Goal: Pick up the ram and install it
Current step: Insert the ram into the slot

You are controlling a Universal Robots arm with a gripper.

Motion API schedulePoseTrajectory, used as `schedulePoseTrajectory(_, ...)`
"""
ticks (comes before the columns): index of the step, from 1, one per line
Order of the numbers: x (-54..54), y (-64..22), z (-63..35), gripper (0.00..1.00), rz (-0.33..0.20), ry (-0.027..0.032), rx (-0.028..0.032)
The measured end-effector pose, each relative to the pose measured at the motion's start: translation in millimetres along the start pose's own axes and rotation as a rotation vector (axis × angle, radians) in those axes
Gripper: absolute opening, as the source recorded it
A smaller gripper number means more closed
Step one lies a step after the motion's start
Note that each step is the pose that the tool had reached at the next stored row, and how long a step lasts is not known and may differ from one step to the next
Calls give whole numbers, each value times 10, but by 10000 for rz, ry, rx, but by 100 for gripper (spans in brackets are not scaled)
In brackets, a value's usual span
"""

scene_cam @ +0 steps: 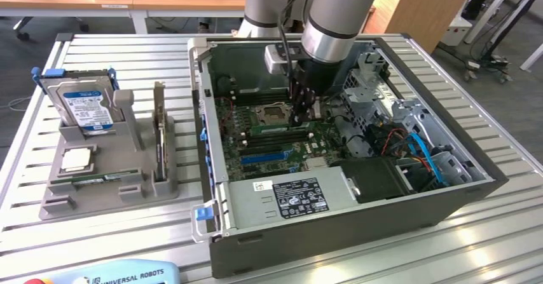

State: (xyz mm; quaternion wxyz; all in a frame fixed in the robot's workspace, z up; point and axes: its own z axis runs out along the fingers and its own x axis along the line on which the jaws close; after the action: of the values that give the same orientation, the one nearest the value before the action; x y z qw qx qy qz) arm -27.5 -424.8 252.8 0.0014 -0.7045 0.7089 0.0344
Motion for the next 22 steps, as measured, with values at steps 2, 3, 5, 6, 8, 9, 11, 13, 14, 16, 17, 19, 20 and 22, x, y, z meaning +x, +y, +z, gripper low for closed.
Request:
schedulePoseTrajectory(2,0,0,4,11,0,-1,0)
schedulePoseTrajectory(3,0,0,6,11,0,-2,0)
schedulePoseTrajectory(5,0,0,6,11,0,-2,1)
schedulePoseTrajectory(6,0,0,7,11,0,-2,1)
schedulePoseTrajectory(8,0,-1,12,11,0,-4,1)
schedulePoseTrajectory(9,0,-1,16,11,0,-5,1)
schedulePoseTrajectory(11,1,-1,22,11,0,-2,0)
schedulePoseTrajectory(13,1,-2,33,11,1,-3,1)
schedulePoseTrajectory(14,2,-2,37,11,1,-2,1)
schedulePoseTrajectory(16,2,-2,43,11,3,0,0)
schedulePoseTrajectory(17,2,-2,44,11,3,0,0)
schedulePoseTrajectory(19,2,-2,49,11,3,-3,1)
schedulePoseTrajectory(20,2,-3,54,11,3,-6,2)
schedulePoseTrajectory(22,3,-3,58,11,4,-2,1)
